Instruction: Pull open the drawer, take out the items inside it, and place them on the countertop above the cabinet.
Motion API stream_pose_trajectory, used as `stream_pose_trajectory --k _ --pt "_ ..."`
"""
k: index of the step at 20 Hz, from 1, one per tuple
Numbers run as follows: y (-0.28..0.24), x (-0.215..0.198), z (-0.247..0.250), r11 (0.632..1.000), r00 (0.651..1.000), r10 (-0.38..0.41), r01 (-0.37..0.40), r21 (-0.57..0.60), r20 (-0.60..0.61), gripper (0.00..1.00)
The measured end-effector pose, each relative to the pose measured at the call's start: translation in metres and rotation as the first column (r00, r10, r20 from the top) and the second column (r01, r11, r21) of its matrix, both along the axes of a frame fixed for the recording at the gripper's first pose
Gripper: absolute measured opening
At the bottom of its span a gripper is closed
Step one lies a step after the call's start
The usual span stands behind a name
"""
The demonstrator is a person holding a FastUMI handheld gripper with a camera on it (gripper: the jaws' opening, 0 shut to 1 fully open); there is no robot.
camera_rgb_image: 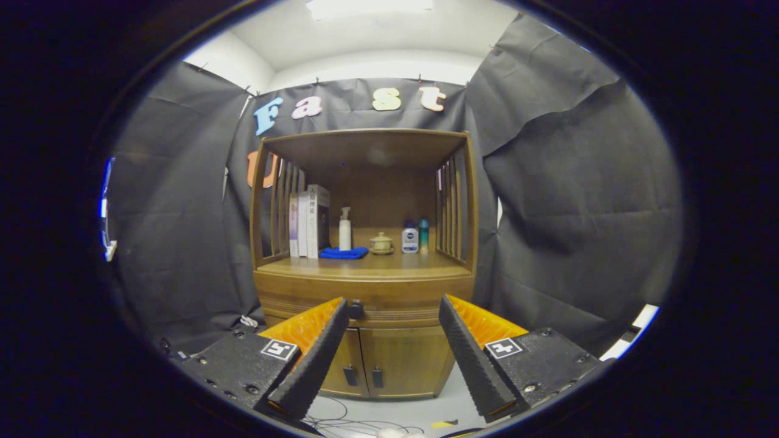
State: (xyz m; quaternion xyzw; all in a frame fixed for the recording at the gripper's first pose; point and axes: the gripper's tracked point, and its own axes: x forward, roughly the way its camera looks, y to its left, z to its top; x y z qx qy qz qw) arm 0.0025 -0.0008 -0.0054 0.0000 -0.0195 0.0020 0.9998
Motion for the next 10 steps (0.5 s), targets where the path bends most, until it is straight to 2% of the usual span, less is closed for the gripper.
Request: stream_pose_trajectory --k 5,10 --pt "0.001 0.001 0.000 1.000 0.999 0.018 -0.018 -0.010 0.026 0.97" --pt "0.001 0.006 -0.011 0.999 0.999 0.037 -0.037 -0.010 -0.036 0.97"
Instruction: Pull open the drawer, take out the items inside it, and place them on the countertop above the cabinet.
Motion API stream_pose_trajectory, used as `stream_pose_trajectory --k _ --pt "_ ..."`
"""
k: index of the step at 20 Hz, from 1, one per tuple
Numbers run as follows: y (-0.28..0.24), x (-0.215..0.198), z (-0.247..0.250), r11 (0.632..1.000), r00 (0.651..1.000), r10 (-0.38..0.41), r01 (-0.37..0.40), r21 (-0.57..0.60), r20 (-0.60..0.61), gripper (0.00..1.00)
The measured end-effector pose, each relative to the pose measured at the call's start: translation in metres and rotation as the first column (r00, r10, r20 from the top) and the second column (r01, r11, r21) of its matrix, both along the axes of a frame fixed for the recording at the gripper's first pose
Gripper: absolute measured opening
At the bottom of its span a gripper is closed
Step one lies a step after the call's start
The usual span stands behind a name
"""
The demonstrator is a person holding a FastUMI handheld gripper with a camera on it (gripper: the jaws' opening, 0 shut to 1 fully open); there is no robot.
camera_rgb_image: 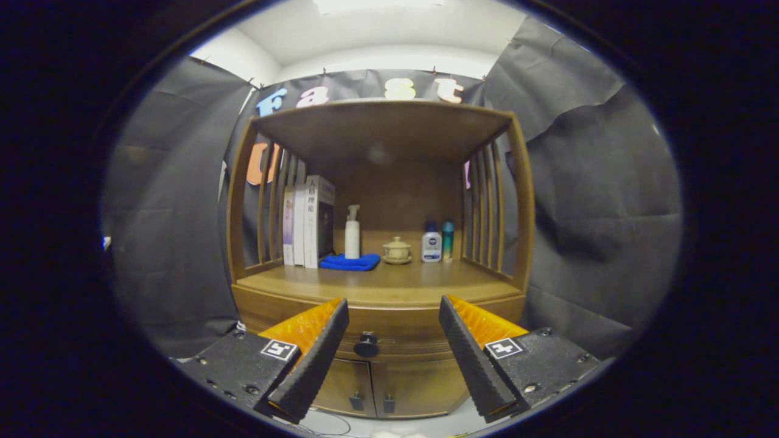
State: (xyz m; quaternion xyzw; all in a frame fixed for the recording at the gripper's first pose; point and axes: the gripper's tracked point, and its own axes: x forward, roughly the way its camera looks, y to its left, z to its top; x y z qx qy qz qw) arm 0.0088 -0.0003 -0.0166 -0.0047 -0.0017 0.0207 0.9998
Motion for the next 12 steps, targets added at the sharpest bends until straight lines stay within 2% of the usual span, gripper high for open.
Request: stream_pose_trajectory --k 9,11,12 --pt "0.001 0.015 -0.059 1.000 0.982 -0.010 0.006 -0.022 -0.189 0.97" --pt "0.008 0.017 -0.066 1.000 0.977 -0.005 0.008 0.011 -0.215 0.94" --pt "0.007 0.019 -0.069 1.000 0.976 -0.013 0.016 0.012 -0.216 0.89"
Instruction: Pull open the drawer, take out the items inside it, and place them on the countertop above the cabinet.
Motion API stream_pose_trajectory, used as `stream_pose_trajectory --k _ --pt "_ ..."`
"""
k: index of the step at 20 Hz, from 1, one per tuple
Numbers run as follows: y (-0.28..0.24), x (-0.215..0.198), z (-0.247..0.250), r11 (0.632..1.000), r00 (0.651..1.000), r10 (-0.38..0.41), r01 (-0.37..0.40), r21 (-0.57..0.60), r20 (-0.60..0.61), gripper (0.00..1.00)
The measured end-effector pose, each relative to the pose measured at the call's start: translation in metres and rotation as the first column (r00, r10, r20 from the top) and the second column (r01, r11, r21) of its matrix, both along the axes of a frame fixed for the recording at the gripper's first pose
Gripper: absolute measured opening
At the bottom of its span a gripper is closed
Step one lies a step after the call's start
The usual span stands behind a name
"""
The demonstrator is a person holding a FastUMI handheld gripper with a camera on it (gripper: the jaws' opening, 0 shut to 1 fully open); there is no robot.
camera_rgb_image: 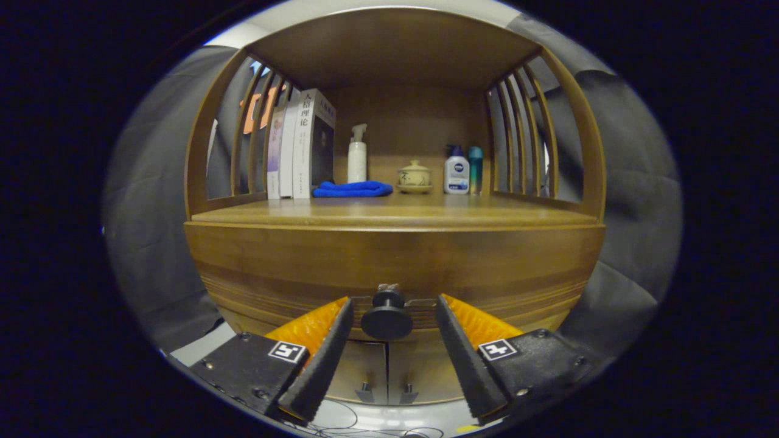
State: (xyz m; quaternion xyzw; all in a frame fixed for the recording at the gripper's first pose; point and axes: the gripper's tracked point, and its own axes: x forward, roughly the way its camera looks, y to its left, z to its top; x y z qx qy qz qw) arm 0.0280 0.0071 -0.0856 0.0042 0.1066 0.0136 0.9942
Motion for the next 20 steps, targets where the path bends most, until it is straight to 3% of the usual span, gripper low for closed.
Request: stream_pose_trajectory --k 4,8,12,20 --pt "0.0029 0.0001 -0.0039 1.000 1.000 -0.006 0.006 0.008 -0.014 0.62" --pt "-0.0054 0.0041 -0.0056 0.999 0.999 -0.039 0.038 -0.025 -0.017 0.46" --pt "0.0006 0.0016 -0.0076 1.000 0.999 -0.029 0.029 -0.001 -0.038 0.38" --pt "0.0008 -0.0019 -0.0087 1.000 0.998 -0.030 0.030 0.001 -0.053 0.34"
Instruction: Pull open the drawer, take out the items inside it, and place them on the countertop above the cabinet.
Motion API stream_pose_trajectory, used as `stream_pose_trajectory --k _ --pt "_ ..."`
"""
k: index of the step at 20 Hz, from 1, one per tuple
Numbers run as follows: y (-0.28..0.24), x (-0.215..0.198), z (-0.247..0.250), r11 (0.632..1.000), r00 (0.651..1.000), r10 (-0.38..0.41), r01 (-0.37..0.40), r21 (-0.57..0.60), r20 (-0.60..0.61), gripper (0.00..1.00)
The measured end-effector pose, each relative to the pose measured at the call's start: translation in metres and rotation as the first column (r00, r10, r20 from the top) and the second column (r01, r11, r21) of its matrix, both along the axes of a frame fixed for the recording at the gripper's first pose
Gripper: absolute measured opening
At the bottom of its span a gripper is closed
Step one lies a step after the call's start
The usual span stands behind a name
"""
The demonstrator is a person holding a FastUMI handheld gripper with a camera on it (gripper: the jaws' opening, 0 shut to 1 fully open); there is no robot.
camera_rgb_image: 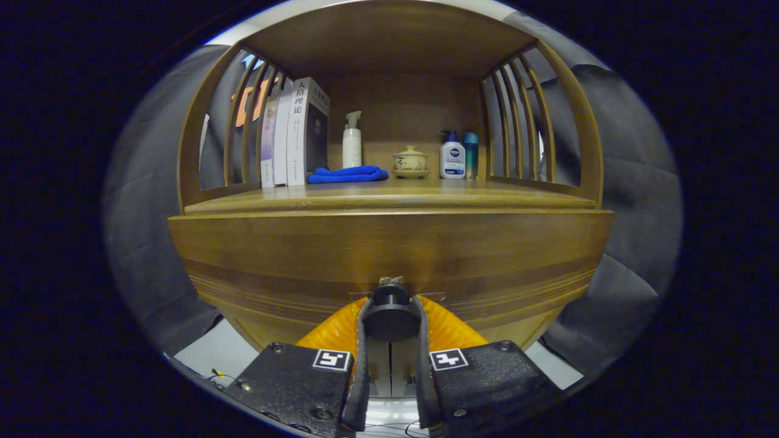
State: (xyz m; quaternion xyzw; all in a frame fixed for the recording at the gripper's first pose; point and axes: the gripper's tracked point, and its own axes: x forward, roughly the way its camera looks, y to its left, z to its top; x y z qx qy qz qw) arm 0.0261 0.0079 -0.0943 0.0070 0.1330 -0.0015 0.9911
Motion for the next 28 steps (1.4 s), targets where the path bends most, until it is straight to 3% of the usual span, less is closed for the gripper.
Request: stream_pose_trajectory --k 28 --pt "0.0018 0.0029 -0.0016 1.000 1.000 -0.002 0.002 0.028 -0.001 0.34"
